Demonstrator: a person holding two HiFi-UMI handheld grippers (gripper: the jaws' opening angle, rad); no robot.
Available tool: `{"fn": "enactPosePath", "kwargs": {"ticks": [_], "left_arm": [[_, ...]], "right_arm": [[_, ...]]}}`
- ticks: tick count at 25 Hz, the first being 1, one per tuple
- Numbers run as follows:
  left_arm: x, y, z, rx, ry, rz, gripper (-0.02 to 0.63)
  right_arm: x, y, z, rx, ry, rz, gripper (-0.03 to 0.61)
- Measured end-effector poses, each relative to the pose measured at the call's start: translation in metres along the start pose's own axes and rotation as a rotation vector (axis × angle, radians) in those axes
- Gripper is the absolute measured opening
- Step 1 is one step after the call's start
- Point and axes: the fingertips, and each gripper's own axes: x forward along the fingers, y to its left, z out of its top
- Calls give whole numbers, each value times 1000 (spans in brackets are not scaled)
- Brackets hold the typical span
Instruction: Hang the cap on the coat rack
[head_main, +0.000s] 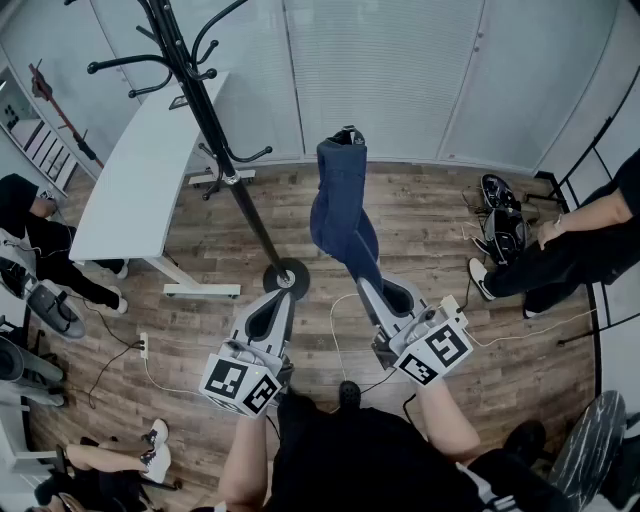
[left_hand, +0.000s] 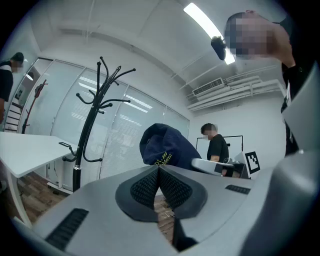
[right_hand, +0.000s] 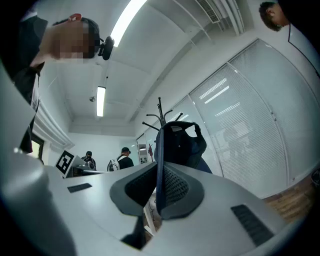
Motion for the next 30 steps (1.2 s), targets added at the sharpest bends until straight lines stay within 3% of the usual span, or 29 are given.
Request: {"fn": "enactPosePath", "kwargs": {"ticks": [5,11,20,27,30], "left_arm": [[1,-8,-9,13,38,11,14],[-4,-10,-8,11,17,42,15],[-7,-28,-7,-44,37,-2,14],[-10,-37,0,-47,41,18,14],[-13,-28,8,-95,55,34,14]], "right_arm": [[-2,0,-2,-4,31,2,42],[-3,-2,0,-13,41,12,42],[-7,3,6,-36,-1,8,41],[-8,-3,20,-81,-19,34,41],[0,-2,30,-86,-33,47,41]]}}
